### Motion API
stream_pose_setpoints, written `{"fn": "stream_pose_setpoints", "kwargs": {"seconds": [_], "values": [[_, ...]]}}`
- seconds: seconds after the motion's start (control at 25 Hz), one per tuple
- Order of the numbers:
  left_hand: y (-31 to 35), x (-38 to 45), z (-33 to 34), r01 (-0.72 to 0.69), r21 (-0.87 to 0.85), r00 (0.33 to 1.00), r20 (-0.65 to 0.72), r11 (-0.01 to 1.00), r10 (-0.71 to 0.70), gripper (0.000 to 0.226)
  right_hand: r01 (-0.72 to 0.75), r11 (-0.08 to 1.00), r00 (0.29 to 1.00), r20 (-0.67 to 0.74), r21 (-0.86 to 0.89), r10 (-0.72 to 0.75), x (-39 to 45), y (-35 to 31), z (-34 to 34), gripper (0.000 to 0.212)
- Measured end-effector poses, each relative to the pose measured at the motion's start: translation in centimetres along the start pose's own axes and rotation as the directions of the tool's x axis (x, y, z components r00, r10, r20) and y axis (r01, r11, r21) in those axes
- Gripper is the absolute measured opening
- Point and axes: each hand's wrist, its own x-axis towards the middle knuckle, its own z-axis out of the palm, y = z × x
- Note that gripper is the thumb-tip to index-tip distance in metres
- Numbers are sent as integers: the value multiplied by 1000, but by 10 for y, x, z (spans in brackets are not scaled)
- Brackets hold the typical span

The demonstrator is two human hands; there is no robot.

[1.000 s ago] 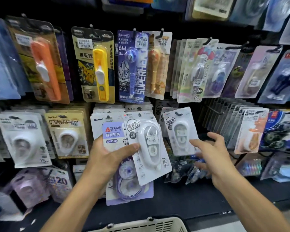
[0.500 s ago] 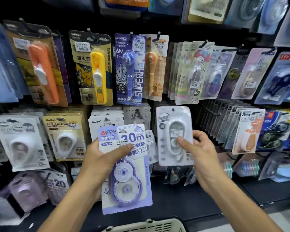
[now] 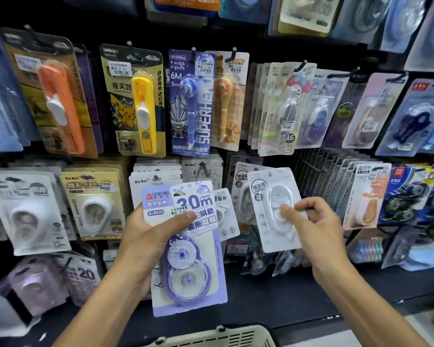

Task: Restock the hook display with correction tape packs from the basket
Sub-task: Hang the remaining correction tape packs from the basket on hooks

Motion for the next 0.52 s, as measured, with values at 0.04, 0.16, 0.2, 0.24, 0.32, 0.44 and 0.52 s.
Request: {"fn": "stream_pose_setpoints", "kwargs": {"seconds": [0.04,0.16,0.2,0.24,0.32,0.44,0.52], "values": [[0,0,-1,0,1,1000,7,1000,0,56,3,1000,1000,10,4,-3,1,-1,-2,21],[-2,-1,-2,19,27,998,57,999,-20,67,0,999,999,33,34,-1,4,-6,-2,15],[-4,-1,-1,27,33,997,77,999,-29,64,-10,999,999,34,42,8,4,-7,-2,13],[-5,-1,-1,33,33,995,88,999,-36,58,-18,999,999,30,44,17,5,-9,-3,12],[-7,-2,0,31,24,995,89,999,-33,52,-34,999,999,18,42,33,8,-11,-6,9],[-6,-1,0,17,1,998,60,1000,-17,42,-52,997,998,47,57,49,7,-11,-9,8],[-4,0,0,15,-2,999,38,1000,-15,34,-35,998,998,48,43,33,4,-10,-6,8]]}}
